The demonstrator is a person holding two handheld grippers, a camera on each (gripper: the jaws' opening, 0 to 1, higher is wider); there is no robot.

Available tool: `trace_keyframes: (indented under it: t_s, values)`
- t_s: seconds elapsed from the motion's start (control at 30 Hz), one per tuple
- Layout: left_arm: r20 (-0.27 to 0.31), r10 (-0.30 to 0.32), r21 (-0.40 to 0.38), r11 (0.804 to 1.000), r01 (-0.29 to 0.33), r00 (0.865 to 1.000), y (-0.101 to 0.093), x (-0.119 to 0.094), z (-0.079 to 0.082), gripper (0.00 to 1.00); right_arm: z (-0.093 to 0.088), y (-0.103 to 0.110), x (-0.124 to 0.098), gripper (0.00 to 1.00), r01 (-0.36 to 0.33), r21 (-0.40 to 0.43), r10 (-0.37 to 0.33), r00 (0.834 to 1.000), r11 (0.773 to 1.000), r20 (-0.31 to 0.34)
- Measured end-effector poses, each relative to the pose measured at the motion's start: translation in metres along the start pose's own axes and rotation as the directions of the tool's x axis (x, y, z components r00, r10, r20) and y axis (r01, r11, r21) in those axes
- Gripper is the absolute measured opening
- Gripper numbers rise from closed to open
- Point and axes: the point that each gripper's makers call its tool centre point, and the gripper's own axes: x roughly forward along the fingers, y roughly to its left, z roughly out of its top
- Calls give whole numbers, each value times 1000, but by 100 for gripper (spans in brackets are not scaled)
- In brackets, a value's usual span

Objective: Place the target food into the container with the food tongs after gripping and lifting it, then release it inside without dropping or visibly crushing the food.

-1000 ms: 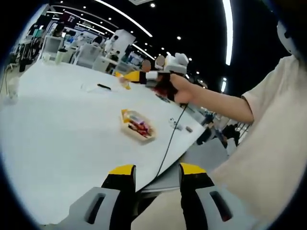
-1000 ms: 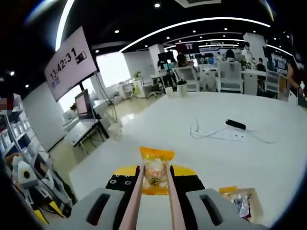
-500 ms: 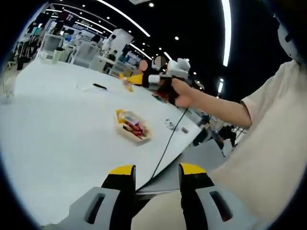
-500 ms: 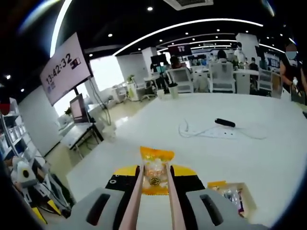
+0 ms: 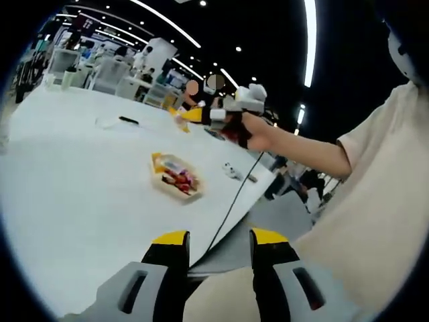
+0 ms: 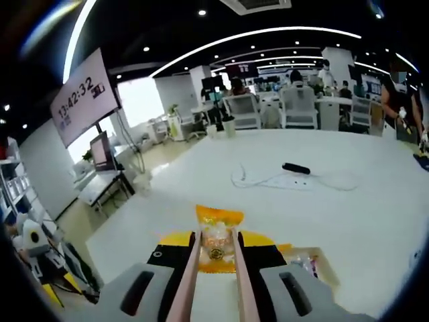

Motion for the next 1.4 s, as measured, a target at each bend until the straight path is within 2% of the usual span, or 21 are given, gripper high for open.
trace_keyframes:
  t_s: [0.23,0.43,1.0,1.23,1.4]
  values:
    - [-15,-8,12,1000,8,1000,1,0,0,35,-2,-4,-2,24,12,8,-12,1000,1000,1]
    - [-2,-1,11,1000,1,1000,4,-1,4,35,0,-9,-4,24,23,11,-23,1000,1000,3]
    - [0,-7,5,1000,7,1000,1,2,0,35,2,-29,-19,25,66,17,-66,998,998,14]
    - [-33,-16,-11,1000,15,999,4,5,-9,35,-6,-39,-22,25,84,35,-85,996,996,11]
    - [-36,-25,-13,1000,25,999,8,11,-2,35,-8,-45,-21,25,93,46,-93,996,995,3]
